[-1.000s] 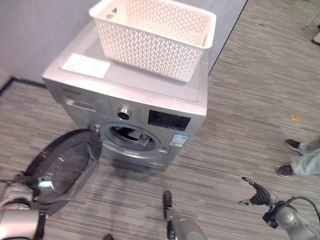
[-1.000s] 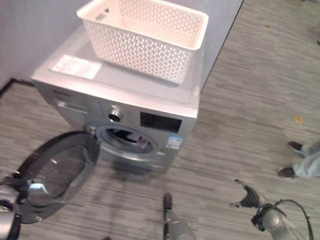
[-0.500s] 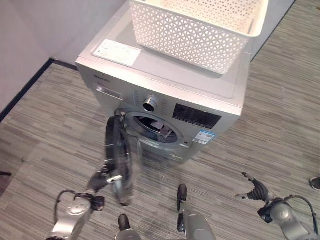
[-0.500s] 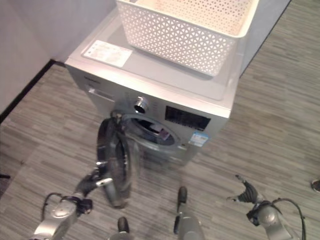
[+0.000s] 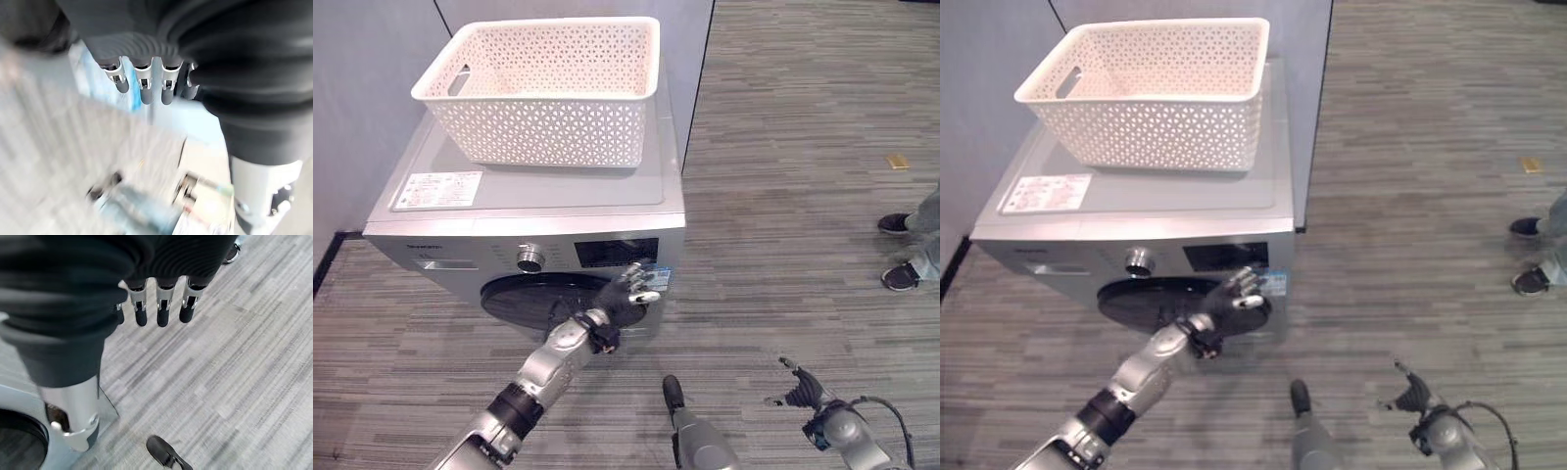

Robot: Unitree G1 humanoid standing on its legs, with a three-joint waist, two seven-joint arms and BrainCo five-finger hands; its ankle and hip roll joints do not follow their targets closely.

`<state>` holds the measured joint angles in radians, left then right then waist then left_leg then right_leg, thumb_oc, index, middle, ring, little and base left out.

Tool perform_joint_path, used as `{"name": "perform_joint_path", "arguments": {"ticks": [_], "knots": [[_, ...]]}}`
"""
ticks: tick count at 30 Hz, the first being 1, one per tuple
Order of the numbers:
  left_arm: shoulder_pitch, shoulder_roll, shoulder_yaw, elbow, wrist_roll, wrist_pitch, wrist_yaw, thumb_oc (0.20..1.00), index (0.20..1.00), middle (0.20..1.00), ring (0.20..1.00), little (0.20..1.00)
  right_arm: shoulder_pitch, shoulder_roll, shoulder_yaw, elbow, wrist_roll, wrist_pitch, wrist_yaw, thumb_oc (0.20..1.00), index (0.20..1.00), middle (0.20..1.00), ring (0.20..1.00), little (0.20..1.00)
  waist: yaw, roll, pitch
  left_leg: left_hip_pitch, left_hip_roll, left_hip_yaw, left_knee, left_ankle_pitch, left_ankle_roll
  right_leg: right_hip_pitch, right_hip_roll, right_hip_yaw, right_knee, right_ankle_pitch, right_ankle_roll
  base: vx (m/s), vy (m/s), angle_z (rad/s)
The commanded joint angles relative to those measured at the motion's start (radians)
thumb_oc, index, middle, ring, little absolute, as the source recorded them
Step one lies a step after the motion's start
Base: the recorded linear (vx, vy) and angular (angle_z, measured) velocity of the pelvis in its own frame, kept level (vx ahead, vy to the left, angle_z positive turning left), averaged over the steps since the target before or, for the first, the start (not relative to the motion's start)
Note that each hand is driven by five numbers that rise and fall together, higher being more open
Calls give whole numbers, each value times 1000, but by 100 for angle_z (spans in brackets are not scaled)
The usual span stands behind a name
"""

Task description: Grab the laundry basket,head to the washer,open it,put in the laundry and shut it.

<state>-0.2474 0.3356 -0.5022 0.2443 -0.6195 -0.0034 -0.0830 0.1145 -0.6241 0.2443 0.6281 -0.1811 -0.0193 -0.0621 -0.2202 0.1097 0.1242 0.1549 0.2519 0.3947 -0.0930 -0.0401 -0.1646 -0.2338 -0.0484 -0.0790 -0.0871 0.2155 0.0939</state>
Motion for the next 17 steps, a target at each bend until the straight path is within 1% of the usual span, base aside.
{"name": "perform_joint_path", "arguments": {"ticks": [1, 2, 3, 4, 5, 6, 8, 11, 12, 13, 14, 17], "knots": [[93, 95, 21, -30, 117, -124, -38, 1000, 1000, 1000, 1000, 1000, 0, 58, -47, 19, -5, -42, -30, 1000, 1000, 1000, 1000, 1000, 31, -79, 4, -39, -17, -41, 6, 33, 19, 27, -86, 0, 0, -70, 99, -14, -37, 3], [94, 96, 21, -30, 117, -124, -38, 1000, 1000, 1000, 1000, 1000, 0, 58, -46, 19, -5, -42, -30, 1000, 1000, 1000, 1000, 1000, 31, -79, 3, -39, -17, -41, 6, 33, 19, 27, -86, 0, 0, -70, 99, -24, -45, 7], [153, 109, 78, -21, 120, -157, -39, 1000, 1000, 1000, 1000, 1000, 17, 77, -47, 36, -6, -57, -37, 1000, 1000, 1000, 1000, 1000, 46, -85, 9, -49, -16, -54, 6, 40, 18, 27, -88, -6, 0, -74, 95, -21, -48, 11], [174, 109, 96, -4, 131, -171, -37, 1000, 1000, 1000, 1000, 1000, 21, 86, -42, 52, -9, -61, -39, 1000, 1000, 1000, 1000, 1000, 53, -86, 11, -52, -15, -59, 6, 41, 18, 29, -88, -9, 0, -77, 94, -31, -62, 25], [203, 126, 117, -1, 135, -182, -52, 1000, 1000, 1000, 1000, 1000, 29, 94, -35, 68, -20, -65, -35, 1000, 1000, 1000, 1000, 1000, 59, -88, 13, -54, -13, -66, 6, 43, 18, 34, -89, -13, 0, -82, 91, -23, -47, 20], [279, 160, 166, 25, 141, -200, -72, 1000, 1000, 1000, 1000, 1000, 42, 107, -31, 97, -28, -74, -25, 1000, 1000, 1000, 1000, 1000, 78, -87, 14, -53, -10, -79, 6, 48, 16, 48, -90, -22, 0, -90, 87, -20, -43, 15], [356, 180, 212, 61, 149, -206, -73, 1000, 1000, 1000, 1000, 1000, 45, 122, -24, 143, -33, -76, -21, 1000, 1000, 1000, 1000, 1000, 98, -86, 11, -49, -10, -94, 6, 53, 19, 65, -94, -33, 0, -93, 84, -15, -34, 2], [421, 185, 249, 186, 270, -243, -23, 1000, 1000, 1000, 1000, 1000, 39, 157, -10, 218, -33, -85, -31, 1000, 1000, 1000, 1000, 1000, 129, -93, 4, -54, -16, -128, 6, 59, 22, 85, -106, -56, 0, -96, 84, -40, -30, 32], [431, 163, 270, 316, 355, -249, 34, 1000, 1000, 1000, 1000, 1000, 38, 183, -9, 258, -13, -91, -44, 1000, 1000, 1000, 1000, 1000, 145, -97, -1, -57, -21, -147, 6, 61, 24, 102, -113, -72, 0, -99, 86, -49, -29, 48], [428, 141, 285, 391, 379, -243, 65, 1000, 1000, 1000, 1000, 1000, 33, 200, -7, 288, -2, -89, -53, 1000, 1000, 1000, 1000, 1000, 153, -98, -2, -57, -22, -158, 6, 60, 25, 111, -117, -81, 0, -101, 86, -60, -24, 68], [417, 95, 318, 538, 407, -226, 99, 1000, 1000, 1000, 1000, 1000, 24, 226, -6, 336, 15, -84, -63, 1000, 1000, 1000, 1000, 1000, 162, -103, -10, -63, -27, -175, 6, 58, 27, 127, -128, -102, 0, -102, 87, -46, -6, 54], [384, 28, 374, 745, 424, -206, 139, 1000, 1000, 1000, 1000, 1000, 7, 257, -6, 398, 33, -72, -76, 1000, 1000, 1000, 1000, 1000, 170, -107, -21, -64, -34, -192, 6, 51, 30, 149, -139, -124, 0, -107, 87, -16, 12, 41]]}}
